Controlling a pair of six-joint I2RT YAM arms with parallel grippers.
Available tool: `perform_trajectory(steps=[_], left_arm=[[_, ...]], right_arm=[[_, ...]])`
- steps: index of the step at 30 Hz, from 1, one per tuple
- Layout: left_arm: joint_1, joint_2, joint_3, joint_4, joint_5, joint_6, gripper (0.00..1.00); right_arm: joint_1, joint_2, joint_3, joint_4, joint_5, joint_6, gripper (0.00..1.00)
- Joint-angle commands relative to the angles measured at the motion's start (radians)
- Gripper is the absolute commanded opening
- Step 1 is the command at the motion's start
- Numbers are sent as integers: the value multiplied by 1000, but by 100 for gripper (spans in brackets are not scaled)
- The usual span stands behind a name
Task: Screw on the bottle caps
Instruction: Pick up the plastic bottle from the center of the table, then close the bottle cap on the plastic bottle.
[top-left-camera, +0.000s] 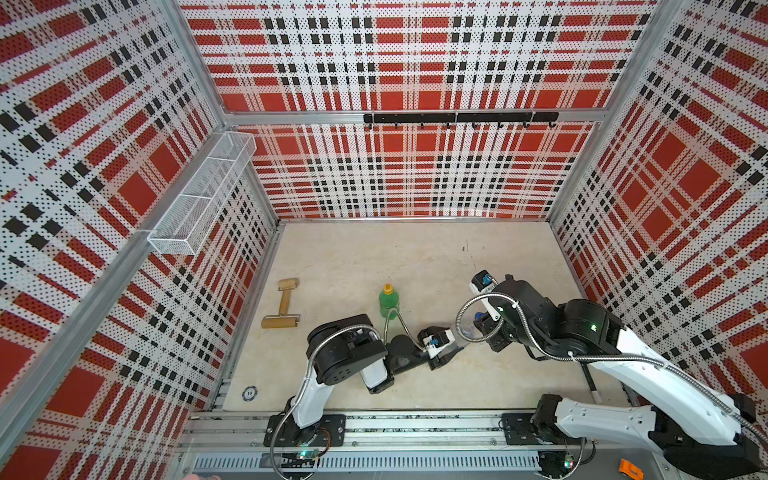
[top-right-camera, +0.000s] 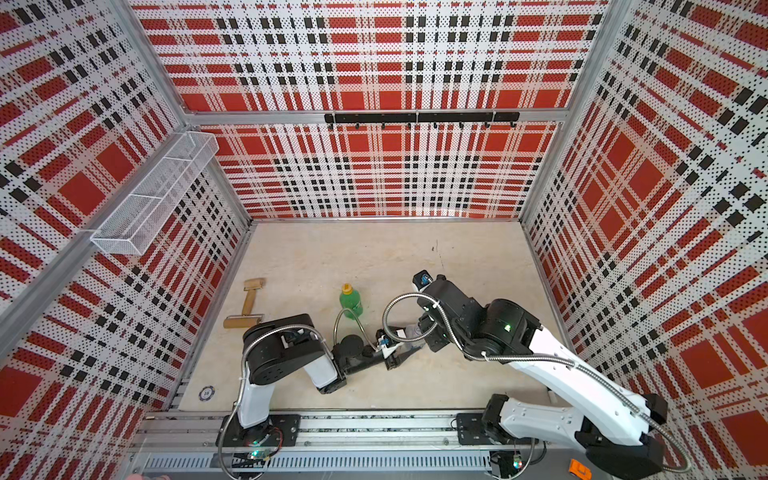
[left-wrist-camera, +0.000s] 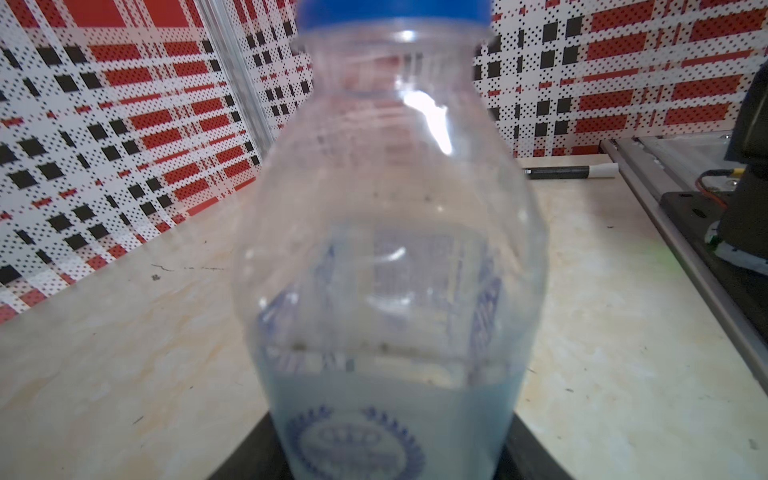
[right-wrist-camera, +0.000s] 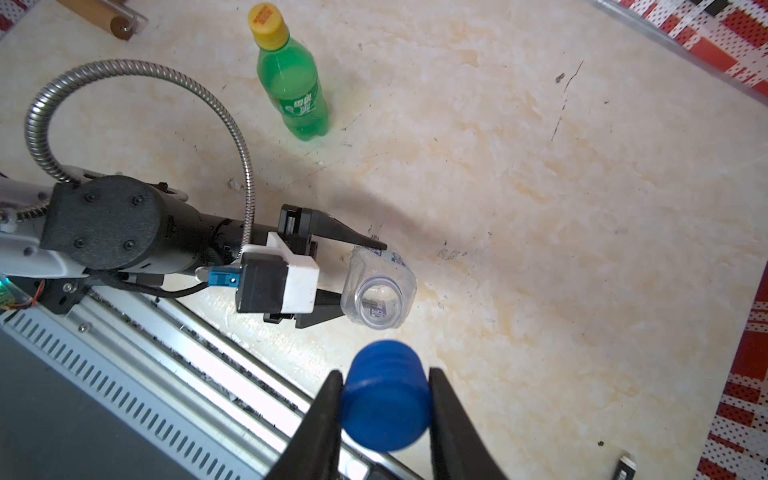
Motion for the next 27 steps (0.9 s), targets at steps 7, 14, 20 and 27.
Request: perform_trajectory(steps=[7,14,20,27], left_arm=[[-105,-48,-18,80,-142,57,60],[-129,-56,-13,84,-151,40,59],[-145,-62,-9,84,-145,41,60],[-154,-50,-8,85,-149,34,60]], right_arm=[[-5,54,77,-141,-123,18,30],[-6,57,67,-183,-138,41,30],[-5,67,51,-167,-147,46,30],[-6,77,28,-149,-163,44,30]])
